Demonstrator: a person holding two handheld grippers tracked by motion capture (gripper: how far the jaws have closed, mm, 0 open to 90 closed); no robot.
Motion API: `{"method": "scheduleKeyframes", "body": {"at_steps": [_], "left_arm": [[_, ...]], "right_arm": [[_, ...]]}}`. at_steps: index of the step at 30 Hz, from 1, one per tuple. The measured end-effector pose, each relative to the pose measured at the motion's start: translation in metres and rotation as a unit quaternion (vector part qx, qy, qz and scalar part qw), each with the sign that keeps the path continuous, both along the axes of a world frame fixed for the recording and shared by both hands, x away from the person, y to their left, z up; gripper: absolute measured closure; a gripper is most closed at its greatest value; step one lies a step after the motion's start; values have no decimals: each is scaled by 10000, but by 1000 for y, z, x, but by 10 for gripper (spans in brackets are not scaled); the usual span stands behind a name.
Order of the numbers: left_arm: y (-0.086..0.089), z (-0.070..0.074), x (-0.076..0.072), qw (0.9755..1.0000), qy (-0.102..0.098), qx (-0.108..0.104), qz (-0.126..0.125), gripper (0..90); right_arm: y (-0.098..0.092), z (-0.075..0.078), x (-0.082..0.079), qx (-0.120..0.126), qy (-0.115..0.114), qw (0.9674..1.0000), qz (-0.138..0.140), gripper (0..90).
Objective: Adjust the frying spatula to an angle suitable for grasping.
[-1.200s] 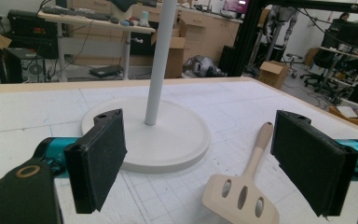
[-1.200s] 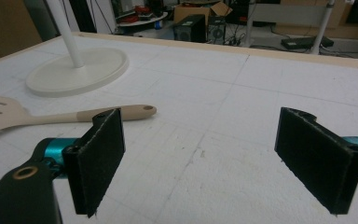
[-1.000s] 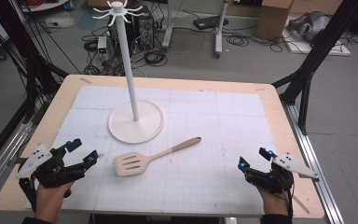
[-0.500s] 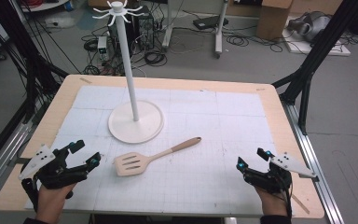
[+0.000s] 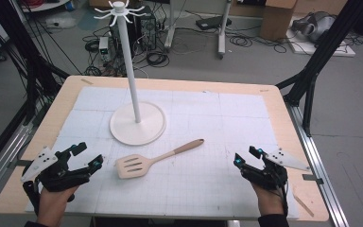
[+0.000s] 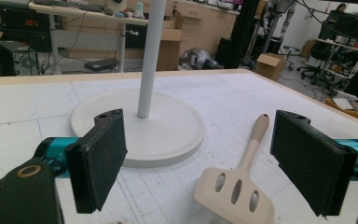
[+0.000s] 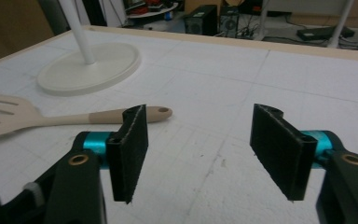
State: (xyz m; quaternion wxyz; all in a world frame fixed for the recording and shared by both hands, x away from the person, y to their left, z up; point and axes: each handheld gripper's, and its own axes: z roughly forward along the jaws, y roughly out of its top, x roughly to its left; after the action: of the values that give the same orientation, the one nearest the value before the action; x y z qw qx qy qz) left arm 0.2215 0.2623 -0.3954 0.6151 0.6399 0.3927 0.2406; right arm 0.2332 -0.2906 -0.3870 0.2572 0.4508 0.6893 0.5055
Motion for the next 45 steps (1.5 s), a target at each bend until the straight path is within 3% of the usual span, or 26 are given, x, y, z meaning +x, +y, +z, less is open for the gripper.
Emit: {"method": "scheduleKeyframes", "body": {"at_steps": [3,5,10,13,16,22,30,37,40,41,45], "left_arm": [[0,0,1,10000,9,11,-40,214],[0,-1,1,10000,25,1,-59,217],[0,-2,3,9999,53,-1,-137,249],[0,-2,3,9999,67,-10,-155,268],[1,-2,3,9998,73,-7,-179,291],[2,-3,3,9997,78,57,-246,403],[3,-3,3,9996,121,140,-227,436],[3,-4,4,9996,159,150,-201,437],[3,-4,4,9995,171,149,-209,437],[3,-4,4,9995,175,145,-207,435],[4,-5,4,9996,192,137,-184,432]], "right_arm": [[10,0,6,-65,88,9997,227,484],[11,0,8,-91,98,9996,256,502],[27,2,30,-152,231,9988,405,616],[38,1,45,-189,290,9982,494,744],[47,0,59,-390,291,9972,577,889],[61,0,76,-514,243,9965,618,891],[75,-6,94,-697,352,9948,654,891],[77,-22,113,-970,614,9910,689,891],[78,-32,124,-1129,746,9879,759,891],[79,-40,131,-1183,914,9858,770,891],[81,-49,137,-1262,1078,9832,766,891]]}}
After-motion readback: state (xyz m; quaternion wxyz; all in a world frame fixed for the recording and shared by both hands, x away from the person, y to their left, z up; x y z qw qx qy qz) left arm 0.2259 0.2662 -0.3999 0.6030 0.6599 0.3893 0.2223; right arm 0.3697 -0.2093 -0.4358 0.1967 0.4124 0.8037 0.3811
